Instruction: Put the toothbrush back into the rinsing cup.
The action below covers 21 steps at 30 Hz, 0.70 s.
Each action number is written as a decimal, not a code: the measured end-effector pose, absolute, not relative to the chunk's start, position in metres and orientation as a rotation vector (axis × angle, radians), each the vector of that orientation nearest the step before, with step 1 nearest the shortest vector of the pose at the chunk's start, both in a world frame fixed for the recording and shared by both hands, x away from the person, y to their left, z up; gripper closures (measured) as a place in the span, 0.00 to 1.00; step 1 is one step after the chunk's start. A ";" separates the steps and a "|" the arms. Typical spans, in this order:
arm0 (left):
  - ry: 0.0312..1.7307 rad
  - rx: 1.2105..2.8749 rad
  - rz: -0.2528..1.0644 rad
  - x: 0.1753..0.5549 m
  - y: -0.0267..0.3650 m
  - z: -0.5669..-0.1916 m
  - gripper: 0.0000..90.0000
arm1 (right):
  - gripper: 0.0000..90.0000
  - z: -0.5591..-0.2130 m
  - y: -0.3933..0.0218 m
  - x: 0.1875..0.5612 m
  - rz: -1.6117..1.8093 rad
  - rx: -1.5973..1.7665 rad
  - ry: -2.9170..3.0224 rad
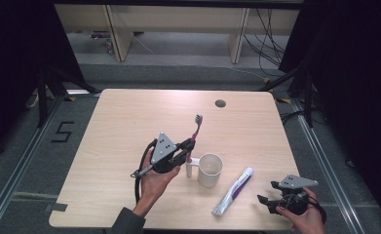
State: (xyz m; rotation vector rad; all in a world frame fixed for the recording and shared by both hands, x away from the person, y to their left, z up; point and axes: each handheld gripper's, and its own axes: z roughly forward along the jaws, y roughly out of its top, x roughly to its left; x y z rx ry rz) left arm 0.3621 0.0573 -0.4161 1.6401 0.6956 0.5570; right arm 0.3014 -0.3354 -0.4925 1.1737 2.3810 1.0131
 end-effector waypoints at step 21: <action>0.711 1.690 0.515 0.361 0.057 -0.442 0.91 | 0.27 -0.492 -0.336 0.302 1.011 1.160 2.389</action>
